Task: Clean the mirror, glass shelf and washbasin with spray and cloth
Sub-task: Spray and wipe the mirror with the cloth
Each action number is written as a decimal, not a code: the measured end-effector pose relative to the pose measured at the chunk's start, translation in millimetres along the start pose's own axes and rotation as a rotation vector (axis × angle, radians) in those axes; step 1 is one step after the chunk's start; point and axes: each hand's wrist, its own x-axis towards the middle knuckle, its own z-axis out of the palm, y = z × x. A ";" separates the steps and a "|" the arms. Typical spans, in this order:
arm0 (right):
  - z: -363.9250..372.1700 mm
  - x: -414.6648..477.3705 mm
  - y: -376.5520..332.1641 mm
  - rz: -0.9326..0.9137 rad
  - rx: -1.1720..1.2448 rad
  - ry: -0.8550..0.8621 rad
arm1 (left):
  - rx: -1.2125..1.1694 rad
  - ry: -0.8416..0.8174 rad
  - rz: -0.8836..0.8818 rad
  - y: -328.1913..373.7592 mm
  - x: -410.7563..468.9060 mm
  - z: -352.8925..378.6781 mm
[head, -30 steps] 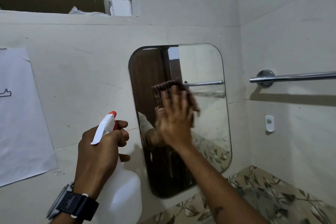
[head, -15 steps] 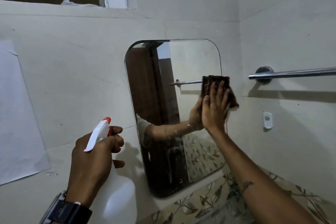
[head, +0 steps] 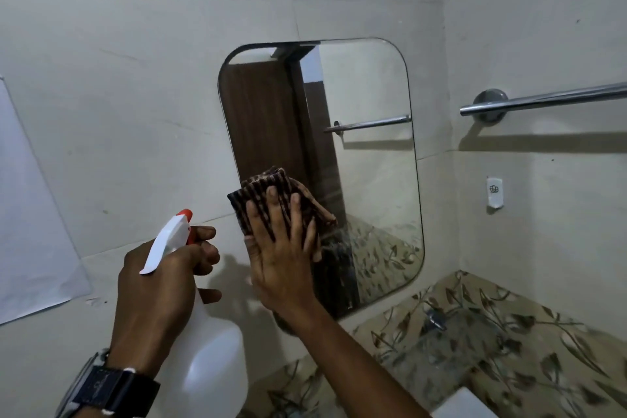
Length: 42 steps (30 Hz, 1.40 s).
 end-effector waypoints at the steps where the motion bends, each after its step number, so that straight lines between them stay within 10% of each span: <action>1: 1.8 -6.3 2.2 0.002 0.013 -0.013 | 0.004 -0.001 0.000 -0.9 -1.7 -1.2; 16: 31.8 -98.5 67.5 -0.013 -0.041 -0.091 | 0.022 -0.050 -0.008 -7.1 -15.9 1.3; 29: -2.3 -36.9 237.8 0.467 0.105 0.196 | 0.042 -0.051 -0.091 -31.6 -23.4 -0.3; 42: 39.1 -130.5 99.3 0.228 0.013 -0.046 | 0.045 -0.041 -0.119 -40.1 -38.0 -1.5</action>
